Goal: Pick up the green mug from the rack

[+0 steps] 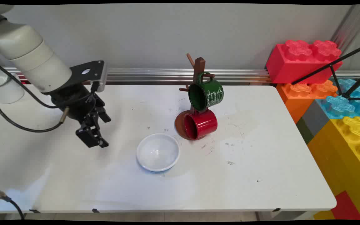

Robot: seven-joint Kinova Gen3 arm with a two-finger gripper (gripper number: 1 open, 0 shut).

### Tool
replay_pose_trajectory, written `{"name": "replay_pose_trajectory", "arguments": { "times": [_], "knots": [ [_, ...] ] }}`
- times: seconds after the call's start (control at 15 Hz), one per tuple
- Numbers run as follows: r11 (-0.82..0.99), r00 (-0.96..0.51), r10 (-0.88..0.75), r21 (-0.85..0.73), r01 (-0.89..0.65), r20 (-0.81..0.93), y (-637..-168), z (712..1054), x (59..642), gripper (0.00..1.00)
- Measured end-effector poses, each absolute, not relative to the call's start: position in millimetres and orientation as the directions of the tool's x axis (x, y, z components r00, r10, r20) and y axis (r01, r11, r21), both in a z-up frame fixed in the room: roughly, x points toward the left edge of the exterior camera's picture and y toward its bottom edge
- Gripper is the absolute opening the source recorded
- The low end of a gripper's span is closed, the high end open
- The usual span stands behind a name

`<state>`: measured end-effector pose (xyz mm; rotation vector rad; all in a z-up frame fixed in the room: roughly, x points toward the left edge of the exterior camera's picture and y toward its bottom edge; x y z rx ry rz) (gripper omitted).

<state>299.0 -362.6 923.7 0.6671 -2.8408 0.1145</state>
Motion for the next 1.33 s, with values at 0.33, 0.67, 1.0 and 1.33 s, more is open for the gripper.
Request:
{"name": "replay_pose_trajectory", "arguments": {
  "times": [0.33,0.67,1.0,1.33],
  "knots": [
    [0.855,-0.825,-0.496,-0.015,-0.519,0.269,-365.2,927.8,277.4,1.00],
    [0.794,-0.742,-0.574,0.014,-0.608,0.347,-374.3,932.9,245.6,1.00],
    [0.733,-0.637,-0.625,0.058,-0.678,0.450,-384.9,935.9,227.9,1.00],
    [0.688,-0.540,-0.657,0.124,-0.715,0.527,-389.7,934.2,221.0,1.00]
  ]
}}
